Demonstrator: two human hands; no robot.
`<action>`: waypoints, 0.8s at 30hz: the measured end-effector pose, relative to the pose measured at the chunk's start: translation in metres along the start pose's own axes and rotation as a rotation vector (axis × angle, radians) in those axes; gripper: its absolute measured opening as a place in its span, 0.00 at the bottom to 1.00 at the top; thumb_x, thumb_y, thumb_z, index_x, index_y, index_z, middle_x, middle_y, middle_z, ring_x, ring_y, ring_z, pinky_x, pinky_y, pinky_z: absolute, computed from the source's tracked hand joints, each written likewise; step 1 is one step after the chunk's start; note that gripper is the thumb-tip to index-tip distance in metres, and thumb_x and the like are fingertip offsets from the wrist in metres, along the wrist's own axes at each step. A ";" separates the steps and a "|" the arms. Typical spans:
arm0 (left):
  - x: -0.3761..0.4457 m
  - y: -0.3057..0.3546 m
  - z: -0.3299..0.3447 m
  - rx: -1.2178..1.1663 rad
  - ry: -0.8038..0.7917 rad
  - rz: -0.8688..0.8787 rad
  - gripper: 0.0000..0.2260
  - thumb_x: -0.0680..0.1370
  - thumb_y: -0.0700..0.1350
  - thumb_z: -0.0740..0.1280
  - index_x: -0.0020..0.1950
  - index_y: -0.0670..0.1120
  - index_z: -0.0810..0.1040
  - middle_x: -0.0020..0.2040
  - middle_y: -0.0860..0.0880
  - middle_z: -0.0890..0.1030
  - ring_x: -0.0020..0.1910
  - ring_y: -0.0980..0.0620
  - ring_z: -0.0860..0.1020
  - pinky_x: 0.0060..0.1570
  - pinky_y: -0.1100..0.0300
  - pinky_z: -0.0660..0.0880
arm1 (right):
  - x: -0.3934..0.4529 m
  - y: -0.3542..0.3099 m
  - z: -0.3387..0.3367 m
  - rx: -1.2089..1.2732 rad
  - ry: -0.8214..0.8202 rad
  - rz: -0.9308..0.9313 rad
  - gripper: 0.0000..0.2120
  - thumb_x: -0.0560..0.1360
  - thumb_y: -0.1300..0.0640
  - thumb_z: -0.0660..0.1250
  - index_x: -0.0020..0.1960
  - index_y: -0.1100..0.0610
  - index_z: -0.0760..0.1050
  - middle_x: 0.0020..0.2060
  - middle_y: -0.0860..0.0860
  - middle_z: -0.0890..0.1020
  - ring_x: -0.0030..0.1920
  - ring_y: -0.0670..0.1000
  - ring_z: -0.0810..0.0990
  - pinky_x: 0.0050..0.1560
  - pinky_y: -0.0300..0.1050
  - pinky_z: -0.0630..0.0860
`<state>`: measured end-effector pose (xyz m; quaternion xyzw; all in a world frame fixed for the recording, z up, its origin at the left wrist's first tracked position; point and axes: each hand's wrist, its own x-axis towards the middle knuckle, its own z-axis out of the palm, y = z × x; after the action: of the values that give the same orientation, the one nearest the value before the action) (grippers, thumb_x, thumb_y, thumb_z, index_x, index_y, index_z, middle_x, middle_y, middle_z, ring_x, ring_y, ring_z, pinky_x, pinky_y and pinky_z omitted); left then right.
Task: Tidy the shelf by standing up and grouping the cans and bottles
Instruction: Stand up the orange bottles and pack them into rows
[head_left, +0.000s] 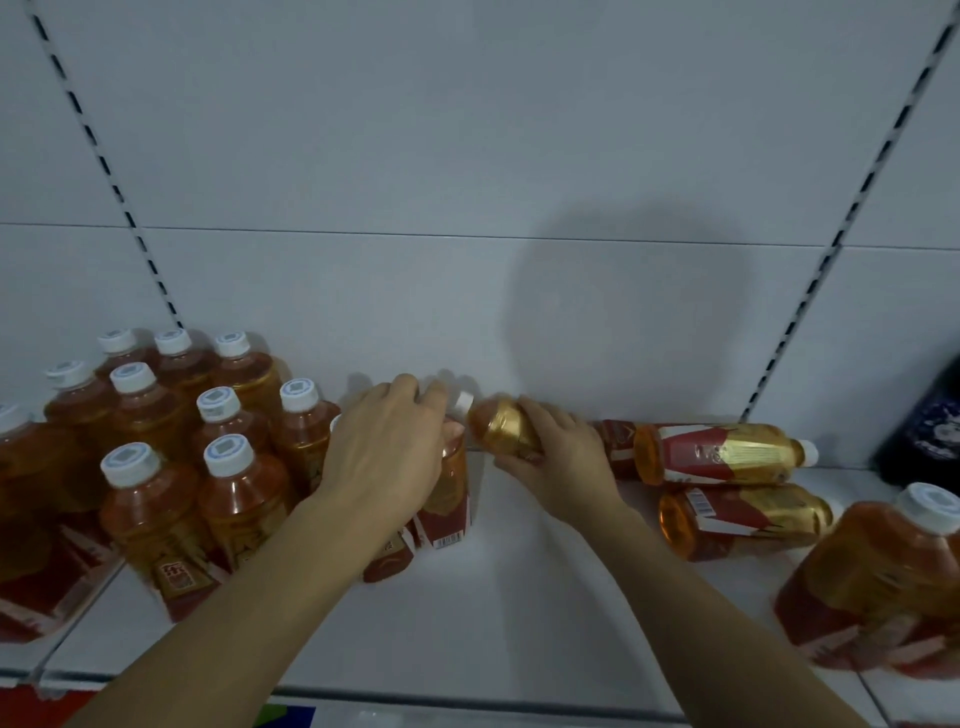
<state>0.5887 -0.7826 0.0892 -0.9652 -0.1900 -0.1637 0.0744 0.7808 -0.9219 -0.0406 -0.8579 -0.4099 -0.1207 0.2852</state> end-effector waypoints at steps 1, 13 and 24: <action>0.002 -0.002 0.000 -0.005 -0.006 0.001 0.19 0.85 0.57 0.61 0.72 0.48 0.75 0.56 0.48 0.80 0.53 0.46 0.80 0.45 0.54 0.75 | 0.001 -0.006 -0.003 0.161 0.025 0.077 0.36 0.74 0.35 0.75 0.76 0.45 0.69 0.65 0.45 0.81 0.62 0.50 0.81 0.61 0.53 0.79; 0.003 -0.006 -0.005 -0.045 0.015 0.018 0.27 0.83 0.63 0.61 0.79 0.52 0.70 0.65 0.52 0.81 0.62 0.49 0.80 0.45 0.57 0.69 | -0.013 -0.050 0.016 0.718 0.054 0.282 0.33 0.78 0.44 0.76 0.77 0.45 0.64 0.63 0.40 0.80 0.63 0.42 0.82 0.63 0.52 0.83; 0.019 0.033 -0.003 -0.351 0.228 0.140 0.23 0.83 0.53 0.66 0.76 0.47 0.71 0.71 0.45 0.76 0.69 0.43 0.75 0.64 0.45 0.75 | -0.053 -0.033 -0.067 0.198 0.102 0.127 0.33 0.82 0.39 0.67 0.83 0.49 0.65 0.79 0.47 0.72 0.76 0.46 0.71 0.73 0.42 0.71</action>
<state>0.6176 -0.8072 0.0956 -0.9495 -0.0813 -0.2966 -0.0625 0.7235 -0.9782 0.0028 -0.8427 -0.3495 -0.1048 0.3960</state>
